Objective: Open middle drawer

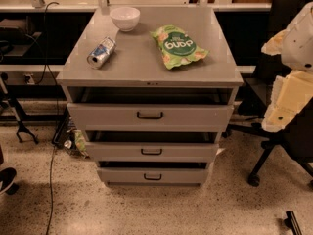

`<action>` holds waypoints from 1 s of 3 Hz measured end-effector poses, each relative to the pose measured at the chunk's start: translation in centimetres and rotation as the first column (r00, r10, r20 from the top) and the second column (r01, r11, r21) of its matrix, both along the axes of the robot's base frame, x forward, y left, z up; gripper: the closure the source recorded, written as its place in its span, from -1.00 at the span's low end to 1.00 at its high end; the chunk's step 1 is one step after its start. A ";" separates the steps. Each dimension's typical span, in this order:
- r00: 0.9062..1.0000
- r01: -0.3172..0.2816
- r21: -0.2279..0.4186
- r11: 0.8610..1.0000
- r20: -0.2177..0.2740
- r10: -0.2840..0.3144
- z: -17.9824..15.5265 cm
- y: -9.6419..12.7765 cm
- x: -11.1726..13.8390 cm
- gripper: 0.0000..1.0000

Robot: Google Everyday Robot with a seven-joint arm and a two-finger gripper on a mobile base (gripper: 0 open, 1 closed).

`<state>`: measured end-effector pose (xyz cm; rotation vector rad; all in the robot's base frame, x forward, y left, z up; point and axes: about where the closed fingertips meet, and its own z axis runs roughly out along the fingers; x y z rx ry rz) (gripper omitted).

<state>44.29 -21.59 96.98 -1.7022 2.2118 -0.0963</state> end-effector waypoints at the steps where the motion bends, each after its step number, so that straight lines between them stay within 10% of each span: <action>1: 1.000 -0.004 0.025 1.000 0.022 0.003 -1.0 0.0 0.6 -1.00; 3: 0.996 0.033 0.177 0.984 0.076 -0.048 -6.4 1.0 3.0 -1.00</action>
Offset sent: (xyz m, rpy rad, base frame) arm 0.0328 0.0055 -0.0607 0.1724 -0.1202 0.0234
